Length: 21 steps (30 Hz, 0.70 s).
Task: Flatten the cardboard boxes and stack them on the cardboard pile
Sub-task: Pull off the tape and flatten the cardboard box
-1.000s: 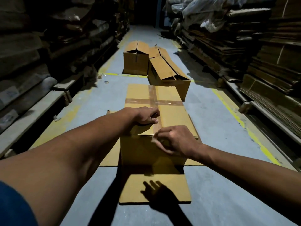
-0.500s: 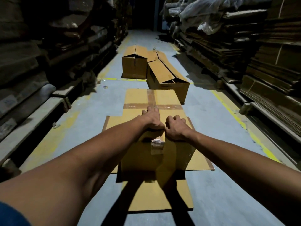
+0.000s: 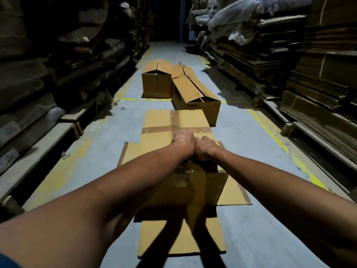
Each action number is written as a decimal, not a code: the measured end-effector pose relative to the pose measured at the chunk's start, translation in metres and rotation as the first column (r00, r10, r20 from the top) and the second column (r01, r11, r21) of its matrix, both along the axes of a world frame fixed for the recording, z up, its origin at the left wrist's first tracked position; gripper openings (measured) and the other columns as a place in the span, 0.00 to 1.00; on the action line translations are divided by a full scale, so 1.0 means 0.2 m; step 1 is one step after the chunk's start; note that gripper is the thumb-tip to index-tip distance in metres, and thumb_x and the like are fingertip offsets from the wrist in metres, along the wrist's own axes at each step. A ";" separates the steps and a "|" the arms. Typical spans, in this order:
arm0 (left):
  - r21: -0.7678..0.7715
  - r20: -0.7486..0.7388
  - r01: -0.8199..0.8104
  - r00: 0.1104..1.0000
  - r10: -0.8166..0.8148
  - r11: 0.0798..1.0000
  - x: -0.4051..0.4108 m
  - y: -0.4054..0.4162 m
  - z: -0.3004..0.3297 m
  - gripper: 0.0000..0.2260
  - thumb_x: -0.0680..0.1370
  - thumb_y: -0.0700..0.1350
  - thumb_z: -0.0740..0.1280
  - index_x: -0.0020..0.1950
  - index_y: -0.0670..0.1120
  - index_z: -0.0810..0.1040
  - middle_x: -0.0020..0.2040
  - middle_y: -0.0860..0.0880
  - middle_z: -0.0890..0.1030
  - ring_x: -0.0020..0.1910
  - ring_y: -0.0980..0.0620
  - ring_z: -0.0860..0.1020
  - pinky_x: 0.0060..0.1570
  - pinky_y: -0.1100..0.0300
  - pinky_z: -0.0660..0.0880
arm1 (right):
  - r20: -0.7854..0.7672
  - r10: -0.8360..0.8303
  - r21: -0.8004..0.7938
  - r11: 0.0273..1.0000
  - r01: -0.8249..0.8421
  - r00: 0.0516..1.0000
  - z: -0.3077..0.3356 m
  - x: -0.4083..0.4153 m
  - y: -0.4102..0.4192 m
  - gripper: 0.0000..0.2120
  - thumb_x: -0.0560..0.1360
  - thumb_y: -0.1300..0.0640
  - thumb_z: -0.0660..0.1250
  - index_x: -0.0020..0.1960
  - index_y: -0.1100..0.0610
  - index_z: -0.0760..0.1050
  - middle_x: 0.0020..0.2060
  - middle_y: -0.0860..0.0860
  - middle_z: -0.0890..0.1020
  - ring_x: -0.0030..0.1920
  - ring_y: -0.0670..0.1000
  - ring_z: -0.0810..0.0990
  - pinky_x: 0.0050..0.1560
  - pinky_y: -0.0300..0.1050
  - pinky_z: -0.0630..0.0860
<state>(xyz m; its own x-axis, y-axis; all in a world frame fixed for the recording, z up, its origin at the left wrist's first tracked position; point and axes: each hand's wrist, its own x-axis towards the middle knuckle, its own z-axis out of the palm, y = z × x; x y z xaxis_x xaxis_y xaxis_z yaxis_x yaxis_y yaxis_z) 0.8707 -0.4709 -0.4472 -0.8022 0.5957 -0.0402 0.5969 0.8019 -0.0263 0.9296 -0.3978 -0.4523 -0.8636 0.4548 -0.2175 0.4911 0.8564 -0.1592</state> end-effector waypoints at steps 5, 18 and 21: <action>-0.306 -0.128 0.159 0.970 -0.206 0.939 0.25 -0.10 0.04 0.15 0.84 0.47 0.66 0.69 0.44 0.76 0.63 0.43 0.76 0.65 0.46 0.76 0.65 0.51 0.74 | -0.106 -0.076 0.056 0.995 0.082 0.992 0.01 0.03 0.09 0.22 0.81 0.45 0.67 0.70 0.54 0.70 0.68 0.58 0.72 0.66 0.61 0.73 0.63 0.60 0.76; -0.223 0.005 -0.034 0.999 0.036 0.974 -0.13 -0.11 -0.01 0.36 0.72 0.77 0.63 0.59 0.45 0.78 0.48 0.46 0.80 0.47 0.45 0.81 0.53 0.47 0.82 | 0.051 0.007 0.007 1.000 -0.008 0.999 -0.09 -0.20 0.20 0.40 0.74 0.37 0.74 0.76 0.54 0.61 0.72 0.59 0.68 0.71 0.61 0.68 0.69 0.60 0.73; -0.118 0.005 -0.084 0.996 0.085 0.989 -0.27 -0.06 -0.06 0.37 0.71 0.76 0.64 0.63 0.45 0.76 0.52 0.45 0.79 0.51 0.42 0.81 0.53 0.45 0.82 | 0.041 -0.014 0.026 1.000 0.013 0.999 -0.07 -0.26 0.24 0.44 0.70 0.38 0.79 0.76 0.54 0.62 0.71 0.58 0.70 0.70 0.61 0.71 0.67 0.59 0.75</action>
